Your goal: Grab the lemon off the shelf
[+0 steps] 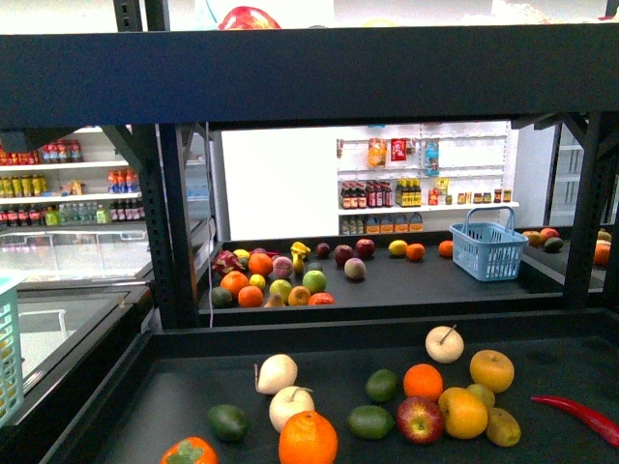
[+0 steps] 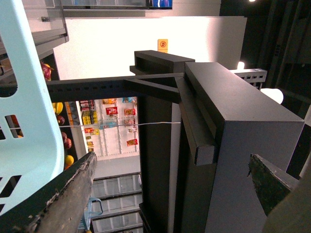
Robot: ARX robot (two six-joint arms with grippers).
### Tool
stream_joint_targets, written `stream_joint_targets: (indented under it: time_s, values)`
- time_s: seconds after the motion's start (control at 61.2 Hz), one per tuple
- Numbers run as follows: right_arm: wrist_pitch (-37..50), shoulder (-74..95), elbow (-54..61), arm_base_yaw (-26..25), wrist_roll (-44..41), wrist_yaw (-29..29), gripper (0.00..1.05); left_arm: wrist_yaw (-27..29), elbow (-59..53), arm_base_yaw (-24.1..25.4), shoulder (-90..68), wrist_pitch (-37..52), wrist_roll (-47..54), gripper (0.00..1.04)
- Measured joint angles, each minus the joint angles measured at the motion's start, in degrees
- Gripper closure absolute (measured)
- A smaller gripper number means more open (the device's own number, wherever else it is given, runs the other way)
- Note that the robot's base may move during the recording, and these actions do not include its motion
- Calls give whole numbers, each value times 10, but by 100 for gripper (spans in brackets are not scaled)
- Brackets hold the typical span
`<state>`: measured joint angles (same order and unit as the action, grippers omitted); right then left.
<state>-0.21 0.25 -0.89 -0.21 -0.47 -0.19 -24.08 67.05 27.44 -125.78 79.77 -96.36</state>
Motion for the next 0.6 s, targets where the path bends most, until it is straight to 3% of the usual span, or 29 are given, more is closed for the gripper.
stream_joint_targets:
  time_s: [0.49,0.604]
  values:
    - [0,0,0,0,0,0,7,-4,-23,7,6,0,-2,8]
    - [0,0,0,0,0,0,7,-31,-55,22,30,-1,7,8]
